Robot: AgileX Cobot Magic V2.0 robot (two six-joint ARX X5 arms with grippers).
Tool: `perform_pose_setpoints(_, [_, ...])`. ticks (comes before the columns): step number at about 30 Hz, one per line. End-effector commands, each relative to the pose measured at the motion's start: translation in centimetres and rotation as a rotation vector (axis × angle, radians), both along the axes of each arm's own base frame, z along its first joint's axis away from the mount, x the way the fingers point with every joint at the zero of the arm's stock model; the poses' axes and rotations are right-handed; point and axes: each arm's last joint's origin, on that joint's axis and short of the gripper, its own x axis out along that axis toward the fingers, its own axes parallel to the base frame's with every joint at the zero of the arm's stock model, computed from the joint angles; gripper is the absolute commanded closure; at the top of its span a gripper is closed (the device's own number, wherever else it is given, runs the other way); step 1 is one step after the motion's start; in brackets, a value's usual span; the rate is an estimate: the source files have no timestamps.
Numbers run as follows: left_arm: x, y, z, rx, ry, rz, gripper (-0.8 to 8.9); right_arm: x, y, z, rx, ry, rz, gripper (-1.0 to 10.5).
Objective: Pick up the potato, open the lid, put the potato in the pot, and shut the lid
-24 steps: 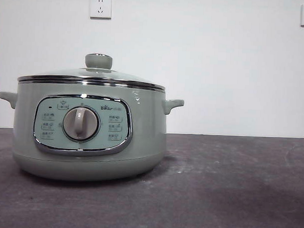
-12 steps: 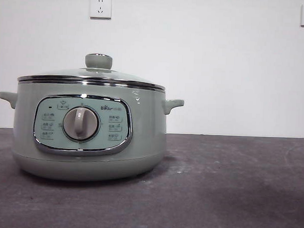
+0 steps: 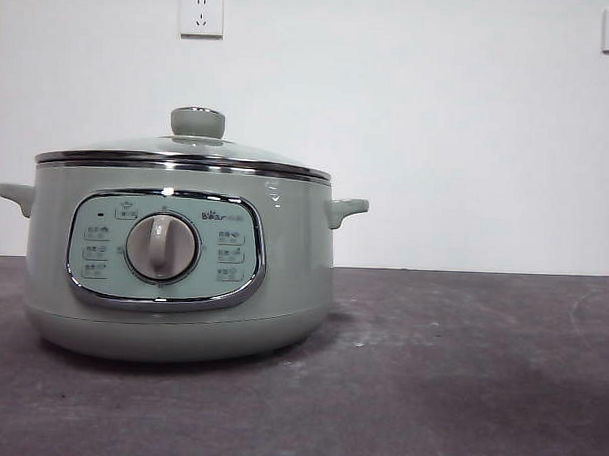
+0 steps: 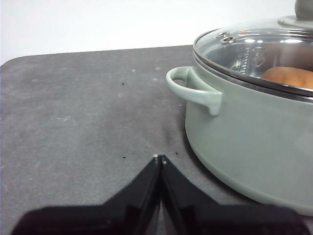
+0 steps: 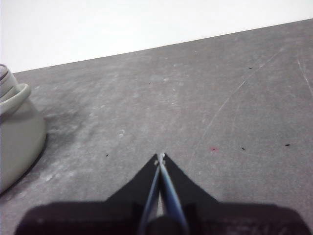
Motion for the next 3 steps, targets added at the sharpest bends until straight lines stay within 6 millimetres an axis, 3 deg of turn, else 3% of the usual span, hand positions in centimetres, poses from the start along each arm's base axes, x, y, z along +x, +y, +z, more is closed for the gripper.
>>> perform_pose_setpoints(1, [0.08,0.02,-0.51,0.01,0.009,0.001,8.16,0.03,0.01,-0.41,-0.001,0.018,-0.001,9.5])
perform_pose_setpoints(3, [0.08,0.02,-0.51,0.01,0.009,0.001,8.16,0.02,0.01,-0.41,-0.001,0.019,-0.001,9.5])
